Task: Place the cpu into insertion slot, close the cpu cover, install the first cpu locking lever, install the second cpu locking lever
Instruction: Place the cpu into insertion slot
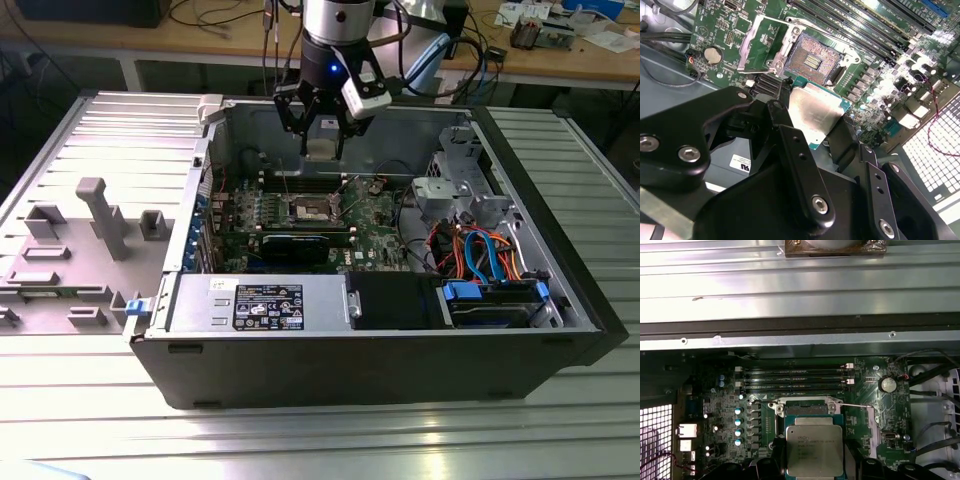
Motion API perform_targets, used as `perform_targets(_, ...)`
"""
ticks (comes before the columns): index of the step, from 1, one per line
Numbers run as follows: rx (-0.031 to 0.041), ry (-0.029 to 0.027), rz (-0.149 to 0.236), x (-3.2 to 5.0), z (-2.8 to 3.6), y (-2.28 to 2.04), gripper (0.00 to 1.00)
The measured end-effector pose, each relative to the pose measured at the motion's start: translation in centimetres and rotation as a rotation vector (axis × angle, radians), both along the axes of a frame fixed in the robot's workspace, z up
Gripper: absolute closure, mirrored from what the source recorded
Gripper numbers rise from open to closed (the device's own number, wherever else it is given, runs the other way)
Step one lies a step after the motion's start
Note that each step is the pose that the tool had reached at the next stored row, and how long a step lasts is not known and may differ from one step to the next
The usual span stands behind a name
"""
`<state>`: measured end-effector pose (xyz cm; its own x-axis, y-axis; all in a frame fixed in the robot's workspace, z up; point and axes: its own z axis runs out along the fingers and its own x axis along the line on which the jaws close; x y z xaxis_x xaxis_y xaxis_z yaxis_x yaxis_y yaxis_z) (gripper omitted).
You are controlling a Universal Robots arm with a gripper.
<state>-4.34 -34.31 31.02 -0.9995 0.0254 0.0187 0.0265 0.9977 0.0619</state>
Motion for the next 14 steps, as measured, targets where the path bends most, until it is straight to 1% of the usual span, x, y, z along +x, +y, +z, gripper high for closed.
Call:
perform_targets(2, 0.0000, 0.0000, 0.000, 0.00, -0.03, 0.00, 0.45)
perform_targets(4, -0.0005, 0.0000, 0.000, -0.15, -0.67, 0.00, 0.45)
perform_targets(14, -0.0018, 0.0000, 0.000, -0.33, -0.78, 0.00, 0.45)
